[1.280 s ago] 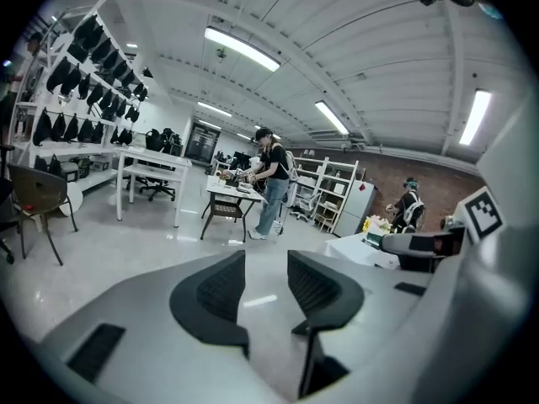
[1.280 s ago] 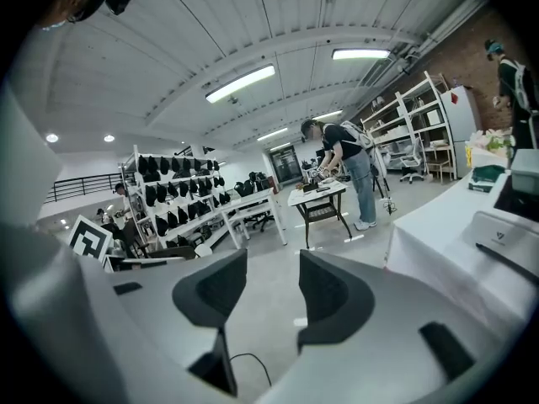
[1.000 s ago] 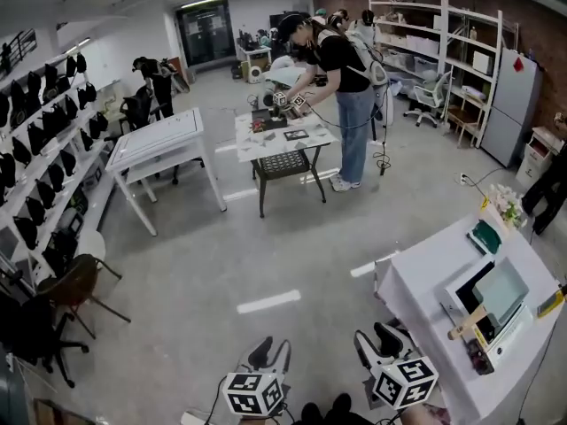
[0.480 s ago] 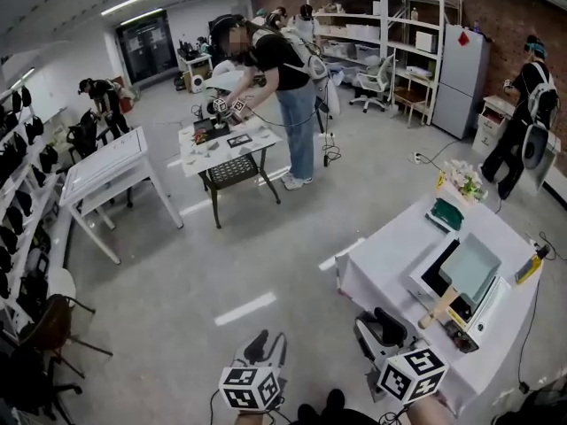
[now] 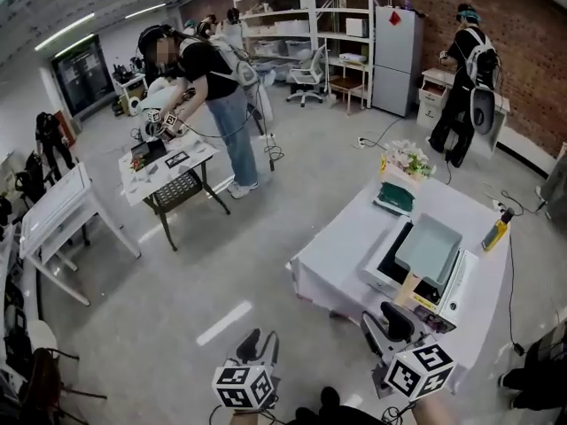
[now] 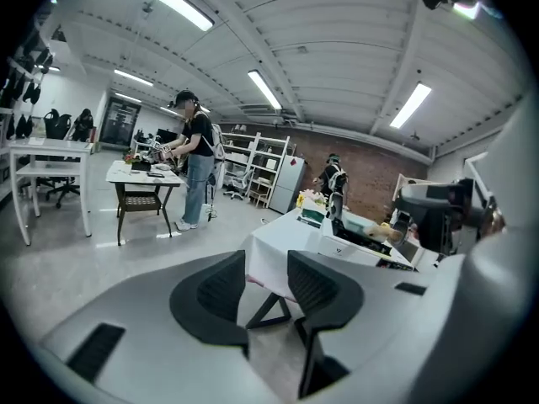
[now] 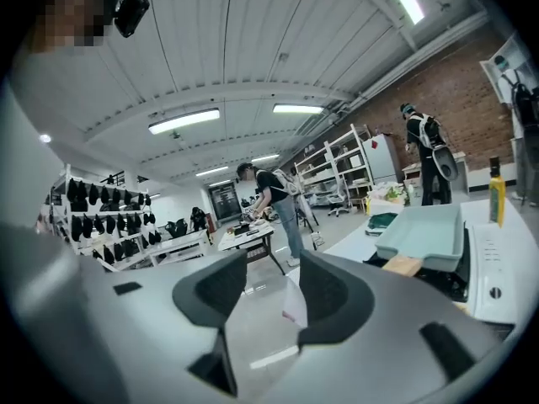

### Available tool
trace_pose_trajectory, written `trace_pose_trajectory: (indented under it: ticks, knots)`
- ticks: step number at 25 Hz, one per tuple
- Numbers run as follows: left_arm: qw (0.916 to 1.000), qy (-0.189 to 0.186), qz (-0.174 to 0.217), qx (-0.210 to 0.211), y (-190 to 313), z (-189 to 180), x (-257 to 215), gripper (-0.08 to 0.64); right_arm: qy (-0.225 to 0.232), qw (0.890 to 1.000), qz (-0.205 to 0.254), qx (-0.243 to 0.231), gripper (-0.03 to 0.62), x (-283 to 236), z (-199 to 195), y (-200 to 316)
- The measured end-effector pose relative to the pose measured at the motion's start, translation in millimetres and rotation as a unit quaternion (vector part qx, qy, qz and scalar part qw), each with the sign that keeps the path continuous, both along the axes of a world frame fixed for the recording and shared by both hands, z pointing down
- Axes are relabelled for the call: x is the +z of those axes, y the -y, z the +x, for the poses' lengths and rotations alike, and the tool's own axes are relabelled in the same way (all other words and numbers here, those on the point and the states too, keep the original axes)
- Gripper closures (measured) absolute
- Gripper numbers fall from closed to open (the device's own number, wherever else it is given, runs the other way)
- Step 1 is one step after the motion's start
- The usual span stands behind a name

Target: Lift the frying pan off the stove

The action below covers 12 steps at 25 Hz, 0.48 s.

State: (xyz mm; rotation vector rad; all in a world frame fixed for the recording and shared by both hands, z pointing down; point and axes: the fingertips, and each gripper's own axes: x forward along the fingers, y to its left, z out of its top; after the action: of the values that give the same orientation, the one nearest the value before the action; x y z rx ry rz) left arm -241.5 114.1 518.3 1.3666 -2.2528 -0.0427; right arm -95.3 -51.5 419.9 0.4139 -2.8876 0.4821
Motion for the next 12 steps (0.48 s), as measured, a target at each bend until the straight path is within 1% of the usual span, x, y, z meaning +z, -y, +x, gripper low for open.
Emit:
trace_pose_trajectory:
  ticks: [7, 12]
  knots:
    - [0.9981, 0.004, -0.004, 0.062, 63, 14, 3, 0.428, -0.005, 0.997, -0.009, 0.076, 0.410, 10, 47, 51]
    - [0.9952, 0.011, -0.005, 0.097, 109, 32, 0, 0.428, -0.010, 0.993, -0.023, 0.112, 0.410, 24, 79, 84]
